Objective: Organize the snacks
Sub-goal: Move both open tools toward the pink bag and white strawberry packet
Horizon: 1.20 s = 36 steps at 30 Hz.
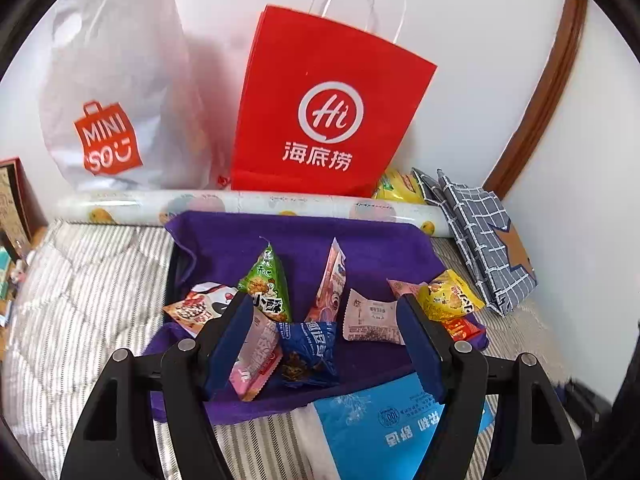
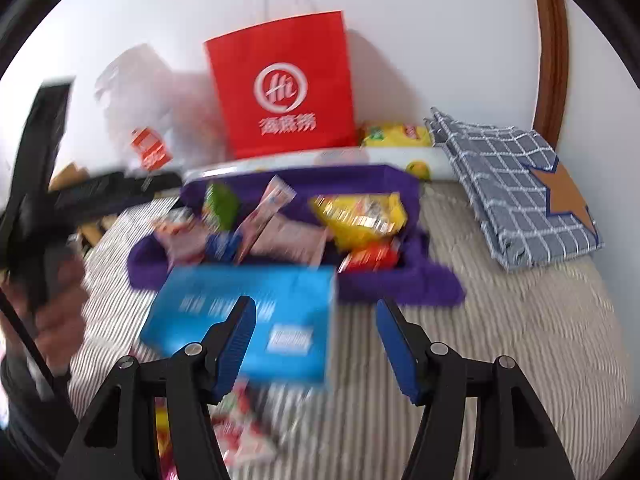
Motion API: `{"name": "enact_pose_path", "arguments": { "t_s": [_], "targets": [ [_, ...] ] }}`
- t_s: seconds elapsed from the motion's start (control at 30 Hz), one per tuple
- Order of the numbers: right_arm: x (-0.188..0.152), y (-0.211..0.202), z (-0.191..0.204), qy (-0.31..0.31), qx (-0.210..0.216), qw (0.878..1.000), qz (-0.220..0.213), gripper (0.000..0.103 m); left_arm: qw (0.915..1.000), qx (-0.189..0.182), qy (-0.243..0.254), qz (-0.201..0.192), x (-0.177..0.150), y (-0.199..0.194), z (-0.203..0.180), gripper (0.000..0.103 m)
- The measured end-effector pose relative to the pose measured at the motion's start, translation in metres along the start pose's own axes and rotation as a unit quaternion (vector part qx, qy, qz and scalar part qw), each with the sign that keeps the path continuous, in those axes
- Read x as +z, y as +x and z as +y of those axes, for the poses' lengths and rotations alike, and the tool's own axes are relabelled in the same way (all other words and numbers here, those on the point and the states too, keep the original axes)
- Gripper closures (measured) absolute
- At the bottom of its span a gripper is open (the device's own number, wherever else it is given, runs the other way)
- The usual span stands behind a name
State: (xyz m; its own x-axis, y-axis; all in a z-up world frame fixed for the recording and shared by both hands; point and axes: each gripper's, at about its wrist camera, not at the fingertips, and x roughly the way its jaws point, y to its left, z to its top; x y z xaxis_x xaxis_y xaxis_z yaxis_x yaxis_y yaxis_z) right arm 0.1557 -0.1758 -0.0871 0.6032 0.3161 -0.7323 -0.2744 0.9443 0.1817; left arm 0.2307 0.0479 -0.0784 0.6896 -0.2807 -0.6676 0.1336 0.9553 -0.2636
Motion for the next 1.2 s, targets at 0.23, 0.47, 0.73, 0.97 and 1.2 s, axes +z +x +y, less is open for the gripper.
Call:
{"name": "enact_pose_path", "arguments": {
  "t_s": [0.23,0.47,0.73,0.97,1.2],
  "targets": [
    [-0.039,0.003,0.028,-0.029,0.011,0.999,0.032,0.043,0.9994,0.017,0.023,-0.017,-0.038,-0.034,0.002,0.027],
    [-0.059,0.022,0.056,-0.062,0.040,0.995,0.061,0.046,0.9996,0.021,-0.012,0.017,-0.078,-0.062,0.040,0.027],
    [-0.064,0.032,0.075,-0.109,0.001,0.992,0.069,0.038,0.9981,-0.001,-0.057,0.023,-0.097,-0.087,0.066,0.027],
    [-0.073,0.046,0.064,-0.092,0.000,0.993,0.075,0.033,0.9987,-0.009,-0.040,0.030,-0.103,-0.093,0.054,0.027],
    [-0.072,0.030,0.050,-0.082,-0.014,0.995,0.049,0.051,0.9976,-0.032,-0.036,0.050,-0.111,-0.096,0.043,0.027]
  ]
}}
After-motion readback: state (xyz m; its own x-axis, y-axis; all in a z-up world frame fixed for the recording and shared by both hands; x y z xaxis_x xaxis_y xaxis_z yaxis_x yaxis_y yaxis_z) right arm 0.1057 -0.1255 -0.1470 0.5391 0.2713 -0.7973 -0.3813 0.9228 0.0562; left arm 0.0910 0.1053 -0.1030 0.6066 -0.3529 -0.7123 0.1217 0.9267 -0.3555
